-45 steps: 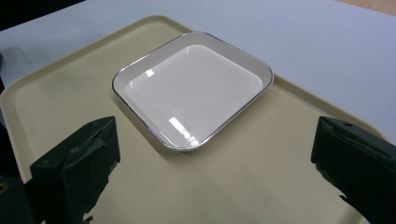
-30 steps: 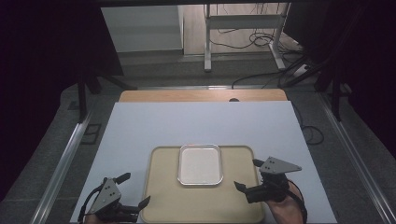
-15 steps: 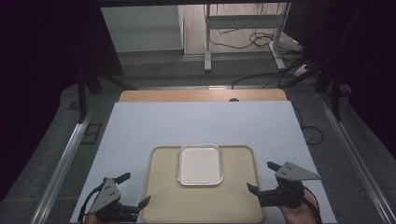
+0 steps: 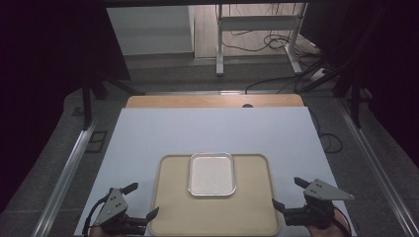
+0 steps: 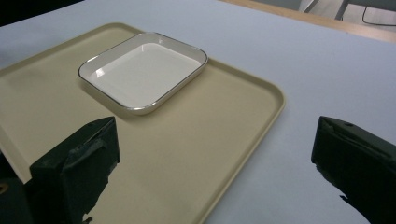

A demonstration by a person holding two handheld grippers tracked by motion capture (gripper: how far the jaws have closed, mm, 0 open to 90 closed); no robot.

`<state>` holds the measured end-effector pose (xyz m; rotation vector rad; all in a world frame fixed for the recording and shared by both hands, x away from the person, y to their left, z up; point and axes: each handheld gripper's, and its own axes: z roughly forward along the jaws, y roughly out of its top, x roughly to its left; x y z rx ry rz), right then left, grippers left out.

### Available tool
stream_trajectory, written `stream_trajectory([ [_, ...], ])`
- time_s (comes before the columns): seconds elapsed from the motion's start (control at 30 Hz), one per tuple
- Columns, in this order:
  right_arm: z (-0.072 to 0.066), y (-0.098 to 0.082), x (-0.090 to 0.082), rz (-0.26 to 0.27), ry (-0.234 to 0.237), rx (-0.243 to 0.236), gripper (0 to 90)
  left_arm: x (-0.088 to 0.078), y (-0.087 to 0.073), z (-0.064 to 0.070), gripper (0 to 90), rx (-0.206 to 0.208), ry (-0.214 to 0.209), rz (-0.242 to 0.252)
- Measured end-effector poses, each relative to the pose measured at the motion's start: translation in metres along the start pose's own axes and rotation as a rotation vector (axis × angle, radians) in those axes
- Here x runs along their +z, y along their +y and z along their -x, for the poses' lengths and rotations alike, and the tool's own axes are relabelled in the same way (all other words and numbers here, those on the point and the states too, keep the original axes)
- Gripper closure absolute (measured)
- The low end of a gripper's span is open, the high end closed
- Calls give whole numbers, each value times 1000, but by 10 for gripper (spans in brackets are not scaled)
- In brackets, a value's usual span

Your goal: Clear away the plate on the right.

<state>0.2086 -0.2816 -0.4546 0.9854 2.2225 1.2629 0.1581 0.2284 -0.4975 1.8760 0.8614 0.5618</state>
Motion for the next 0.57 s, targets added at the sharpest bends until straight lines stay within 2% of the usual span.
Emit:
stream_trajectory([
  [0.33,2,-22,-4,-49,8,40,6,0,0,-1,13,-5,-2,1],
  [0.57,4,-26,1,-94,29,55,3,0,0,0,13,-1,-3,-2],
])
